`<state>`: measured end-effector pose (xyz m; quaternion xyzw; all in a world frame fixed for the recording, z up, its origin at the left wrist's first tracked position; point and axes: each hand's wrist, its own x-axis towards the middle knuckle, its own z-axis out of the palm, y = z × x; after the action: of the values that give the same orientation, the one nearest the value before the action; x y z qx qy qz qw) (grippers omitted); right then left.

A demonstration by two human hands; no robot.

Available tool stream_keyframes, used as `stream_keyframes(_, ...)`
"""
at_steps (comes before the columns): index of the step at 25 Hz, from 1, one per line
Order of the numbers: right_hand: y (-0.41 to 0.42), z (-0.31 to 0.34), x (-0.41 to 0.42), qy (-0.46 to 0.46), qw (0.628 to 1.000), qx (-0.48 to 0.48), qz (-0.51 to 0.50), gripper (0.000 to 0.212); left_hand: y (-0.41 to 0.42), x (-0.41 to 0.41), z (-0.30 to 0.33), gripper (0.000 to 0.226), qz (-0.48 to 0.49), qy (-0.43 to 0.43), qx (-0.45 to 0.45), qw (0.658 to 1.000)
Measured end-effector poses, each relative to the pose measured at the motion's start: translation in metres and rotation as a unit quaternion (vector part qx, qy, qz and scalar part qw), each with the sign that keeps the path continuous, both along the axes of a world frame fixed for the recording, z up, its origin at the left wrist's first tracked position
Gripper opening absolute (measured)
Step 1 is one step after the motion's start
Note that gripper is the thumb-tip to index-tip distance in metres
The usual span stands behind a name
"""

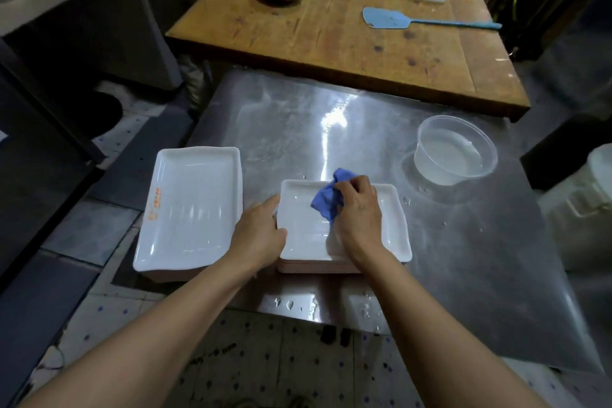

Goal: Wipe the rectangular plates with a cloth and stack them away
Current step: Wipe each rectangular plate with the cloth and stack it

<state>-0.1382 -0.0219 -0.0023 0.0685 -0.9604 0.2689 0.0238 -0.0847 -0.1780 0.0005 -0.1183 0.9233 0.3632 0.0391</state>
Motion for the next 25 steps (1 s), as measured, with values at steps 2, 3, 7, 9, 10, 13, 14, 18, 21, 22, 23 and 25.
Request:
stream_keyframes(2, -0.018, -0.003, 0.002, 0.01, 0.999, -0.005, 0.047, 0.029, -0.001, 0.001, -0.001, 0.056, 0.001, -0.003, 0.011, 1.0)
stream_keyframes(3, -0.027, -0.003, 0.002, 0.02, 0.997, -0.018, 0.066, 0.024, -0.001, 0.001, -0.001, 0.055, 0.001, -0.005, 0.016, 1.0)
stream_keyframes(7, -0.04, 0.002, 0.005, 0.014, 0.988, -0.027, 0.149, 0.023, -0.002, 0.002, 0.0, 0.052, 0.0, -0.017, 0.022, 1.0)
stream_keyframes(9, -0.037, 0.004, 0.006, -0.007, 0.983, -0.013, 0.182, 0.031, -0.002, 0.003, 0.002, 0.052, -0.008, -0.021, 0.026, 0.999)
stream_keyframes(10, -0.034, 0.006, 0.008, -0.029, 0.98, -0.004, 0.197, 0.036, -0.003, 0.003, 0.003, 0.052, -0.013, -0.024, 0.031, 0.999)
stream_keyframes(13, -0.024, 0.016, 0.018, -0.058, 0.967, 0.009, 0.249, 0.041, -0.007, 0.002, 0.006, 0.052, -0.029, -0.043, 0.063, 0.997)
stream_keyframes(14, -0.021, 0.02, 0.023, -0.07, 0.962, 0.013, 0.262, 0.041, -0.008, 0.001, 0.007, 0.052, -0.036, -0.053, 0.079, 0.995)
stream_keyframes(18, -0.013, 0.03, 0.039, -0.127, 0.951, 0.025, 0.281, 0.037, -0.014, 0.0, 0.012, 0.05, -0.031, -0.086, 0.161, 0.983)
stream_keyframes(21, -0.006, 0.027, 0.051, -0.147, 0.947, 0.046, 0.283, 0.04, -0.012, 0.0, 0.013, 0.056, -0.013, -0.093, 0.169, 0.981)
stream_keyframes(22, -0.005, 0.025, 0.054, -0.136, 0.948, 0.049, 0.284, 0.04, -0.011, 0.001, 0.013, 0.055, -0.009, -0.089, 0.157, 0.983)
stream_keyframes(23, -0.005, 0.025, 0.057, -0.123, 0.95, 0.048, 0.282, 0.041, -0.009, 0.001, 0.012, 0.053, -0.007, -0.081, 0.139, 0.987)
stream_keyframes(25, -0.004, 0.024, 0.06, -0.108, 0.956, 0.043, 0.27, 0.04, -0.003, 0.002, 0.011, 0.048, -0.011, -0.064, 0.081, 0.995)
